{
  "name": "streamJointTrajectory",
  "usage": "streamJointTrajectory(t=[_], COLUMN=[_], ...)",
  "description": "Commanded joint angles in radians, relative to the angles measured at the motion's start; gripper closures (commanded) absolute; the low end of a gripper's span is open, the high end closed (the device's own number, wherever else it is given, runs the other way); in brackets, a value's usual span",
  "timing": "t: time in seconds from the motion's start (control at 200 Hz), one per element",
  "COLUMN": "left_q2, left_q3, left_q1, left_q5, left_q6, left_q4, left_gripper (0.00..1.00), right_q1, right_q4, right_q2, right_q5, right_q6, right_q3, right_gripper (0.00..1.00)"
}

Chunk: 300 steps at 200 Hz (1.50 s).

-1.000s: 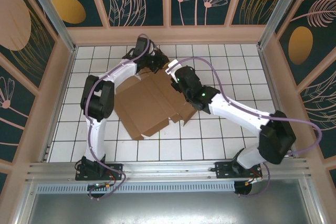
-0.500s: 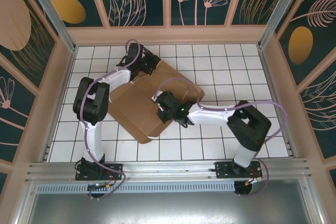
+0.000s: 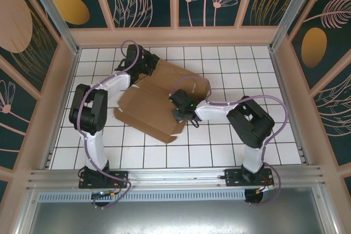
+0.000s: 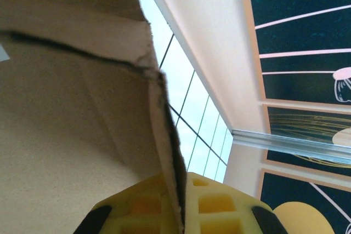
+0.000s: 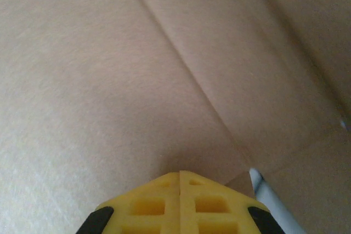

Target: Fold the paper box

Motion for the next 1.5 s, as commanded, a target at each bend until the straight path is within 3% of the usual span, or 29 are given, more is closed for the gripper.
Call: streamJointTrajectory(t=[0.0, 0.255, 0.365, 0.47, 0.631, 0.696, 0.846, 0.936, 1.161, 1.341, 1.496], left_q2=[-0.041, -0.115, -0.151, -0.145, -0.127, -0.127, -0.119, -0.125, -0.189, -0.292, -0.331], left_q3=[-0.035, -0.218, -0.296, -0.285, -0.281, -0.299, -0.32, -0.329, -0.325, -0.363, -0.403], left_q1=[0.002, 0.001, 0.0, -0.001, 0.0, 0.0, 0.0, 0.0, 0.0, -0.001, -0.015], left_q5=[-0.016, 0.031, 0.014, -0.021, -0.035, -0.042, -0.041, -0.045, -0.102, -0.222, -0.268], left_q6=[0.04, -0.006, -0.025, -0.004, -0.029, -0.043, -0.062, -0.069, -0.006, -0.017, -0.062], left_q4=[0.015, 0.187, 0.262, 0.25, 0.287, 0.316, 0.349, 0.356, 0.21, 0.092, 0.085], left_gripper=[1.0, 1.0, 1.0, 1.0, 1.0, 1.0, 1.0, 1.0, 1.0, 1.0, 1.0], right_q1=[-0.093, -0.246, -0.256, -0.224, -0.06, -0.01, 0.077, 0.12, 0.121, 0.071, -0.005], right_q4=[-0.158, -0.146, -0.093, -0.072, -0.046, -0.039, -0.023, -0.026, -0.1, -0.17, -0.195], right_q2=[-0.013, -0.036, -0.054, -0.133, -0.27, -0.292, -0.191, -0.086, 0.06, 0.029, -0.039], right_q5=[0.091, 0.117, 0.102, 0.062, 0.126, 0.085, -0.079, -0.075, -0.118, -0.167, -0.164], right_q6=[0.015, -0.046, -0.104, -0.112, -0.123, -0.08, 0.038, 0.054, 0.03, 0.011, 0.024], right_q3=[-0.052, -0.021, -0.018, -0.007, -0.006, -0.019, -0.003, 0.052, 0.079, -0.049, -0.136], right_gripper=[1.0, 0.98, 0.93, 0.88, 0.81, 0.8, 0.81, 0.81, 0.81, 0.81, 0.81])
